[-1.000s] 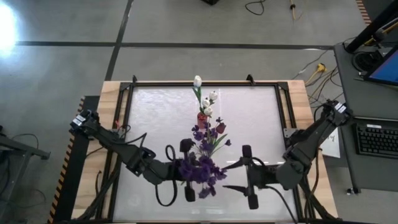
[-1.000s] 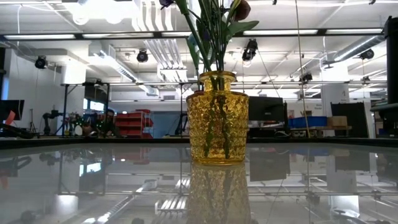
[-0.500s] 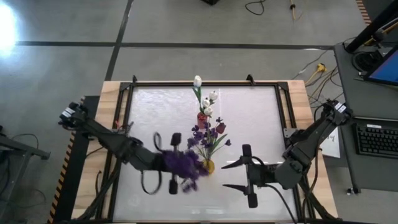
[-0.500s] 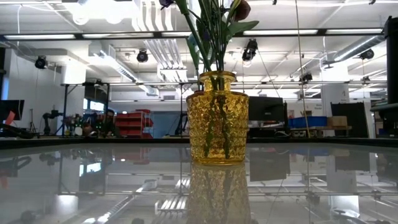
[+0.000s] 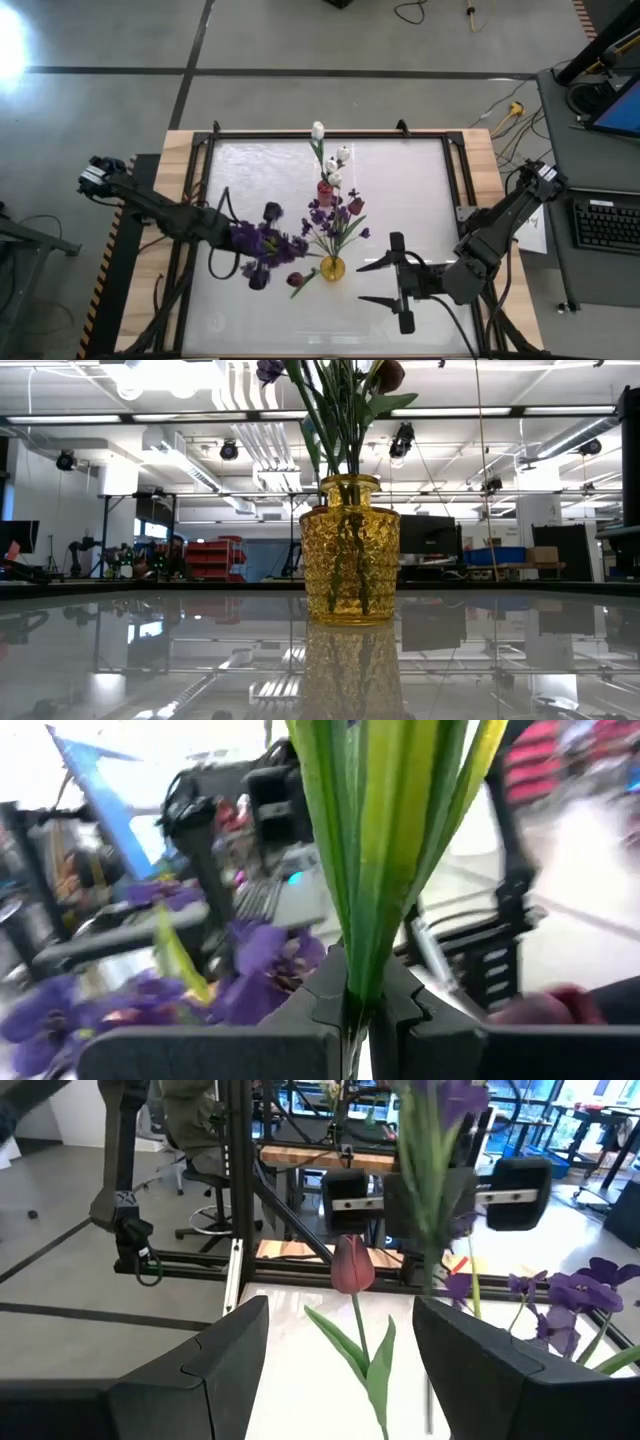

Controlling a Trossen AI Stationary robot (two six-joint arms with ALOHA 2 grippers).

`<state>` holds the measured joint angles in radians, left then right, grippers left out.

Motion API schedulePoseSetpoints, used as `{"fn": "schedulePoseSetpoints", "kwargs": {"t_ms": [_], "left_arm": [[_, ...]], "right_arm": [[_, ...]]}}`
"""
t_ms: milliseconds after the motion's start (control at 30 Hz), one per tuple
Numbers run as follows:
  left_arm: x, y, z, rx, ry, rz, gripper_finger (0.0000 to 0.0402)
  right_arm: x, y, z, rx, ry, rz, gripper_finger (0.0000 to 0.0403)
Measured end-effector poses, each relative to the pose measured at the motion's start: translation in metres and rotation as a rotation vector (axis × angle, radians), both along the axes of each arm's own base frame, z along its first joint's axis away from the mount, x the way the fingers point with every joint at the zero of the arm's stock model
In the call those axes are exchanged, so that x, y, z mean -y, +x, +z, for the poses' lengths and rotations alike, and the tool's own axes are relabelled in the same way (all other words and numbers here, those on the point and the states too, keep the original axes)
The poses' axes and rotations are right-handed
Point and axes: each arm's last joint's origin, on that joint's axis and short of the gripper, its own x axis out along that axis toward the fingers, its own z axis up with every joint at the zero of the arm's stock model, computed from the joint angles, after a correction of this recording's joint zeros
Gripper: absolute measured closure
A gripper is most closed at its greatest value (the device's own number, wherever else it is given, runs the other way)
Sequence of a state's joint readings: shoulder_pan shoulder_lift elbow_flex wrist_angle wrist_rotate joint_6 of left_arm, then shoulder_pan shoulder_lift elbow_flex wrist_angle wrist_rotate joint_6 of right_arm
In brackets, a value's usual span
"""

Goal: Sort flowers into vase by color
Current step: Put the purple flowers into the yellow vase

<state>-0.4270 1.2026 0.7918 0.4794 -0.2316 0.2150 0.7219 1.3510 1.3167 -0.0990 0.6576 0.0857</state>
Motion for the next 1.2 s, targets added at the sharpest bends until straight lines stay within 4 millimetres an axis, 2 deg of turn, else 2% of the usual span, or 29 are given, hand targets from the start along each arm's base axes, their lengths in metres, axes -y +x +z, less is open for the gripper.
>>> {"fn": "schedulePoseSetpoints", "kwargs": {"t_ms": [100, 233, 333, 467, 600, 767, 1200], "left_arm": [[-0.001, -0.002, -0.017, 0.06, 0.012, -0.038, 0.0401], [-0.002, 0.001, -0.048, 0.057, 0.034, -0.033, 0.0401], [-0.003, 0.006, -0.056, 0.085, 0.014, -0.023, 0.0401], [-0.003, 0.019, -0.073, 0.036, 0.001, -0.022, 0.0401], [0.0, 0.032, -0.069, 0.035, -0.024, -0.028, 0.0401], [-0.004, 0.047, -0.069, -0.058, -0.083, -0.046, 0.0401], [-0.013, 0.054, -0.064, -0.136, -0.128, -0.027, 0.0401]], "right_arm": [[0.001, 0.0, 0.0, 0.001, 0.003, -0.015, 0.0161], [0.002, 0.001, 0.0, 0.006, 0.002, -0.047, 0.0161], [0.002, 0.001, 0.0, 0.01, 0.008, -0.058, 0.0161], [0.002, 0.001, 0.001, 0.014, 0.015, -0.072, 0.0161], [0.003, 0.001, 0.001, 0.015, 0.019, -0.083, 0.0161], [0.003, 0.001, 0.001, 0.015, 0.021, -0.083, 0.0161], [0.003, 0.001, -0.001, 0.007, 0.01, -0.083, 0.0161]]}}
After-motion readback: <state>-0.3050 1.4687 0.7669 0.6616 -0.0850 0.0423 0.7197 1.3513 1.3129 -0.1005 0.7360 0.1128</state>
